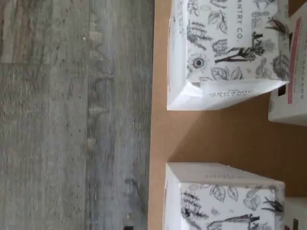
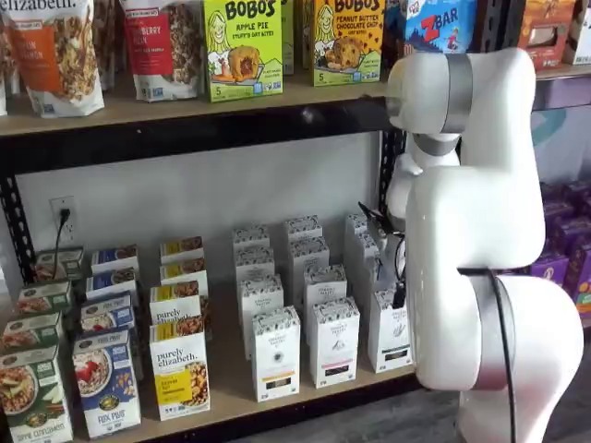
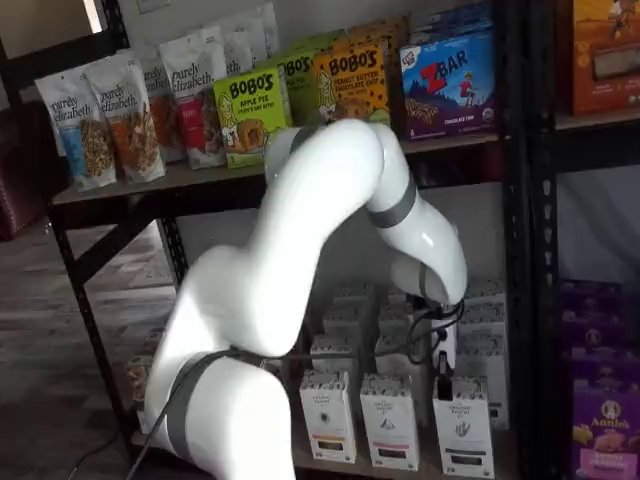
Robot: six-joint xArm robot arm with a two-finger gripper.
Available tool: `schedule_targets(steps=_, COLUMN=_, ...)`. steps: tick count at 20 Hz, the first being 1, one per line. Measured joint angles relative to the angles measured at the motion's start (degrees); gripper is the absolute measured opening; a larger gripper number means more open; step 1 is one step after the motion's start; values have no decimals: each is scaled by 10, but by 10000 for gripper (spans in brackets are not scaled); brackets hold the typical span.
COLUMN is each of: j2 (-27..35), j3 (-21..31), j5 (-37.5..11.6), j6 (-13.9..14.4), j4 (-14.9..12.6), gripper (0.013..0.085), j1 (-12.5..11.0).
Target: Pick up the white box with a green strip in the middle, on the bottom shelf, the sixth box from the left
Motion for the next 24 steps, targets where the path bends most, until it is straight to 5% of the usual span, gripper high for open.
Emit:
schedule_targets(steps=9, j2=46, j3=-45, j5=-12, j6=4, j4=-4, gripper=850, j1=1)
schedule_targets(steps=24, j2=98, j3=-106, j5=19, j6=82, j4=-87, gripper=850, j1=8)
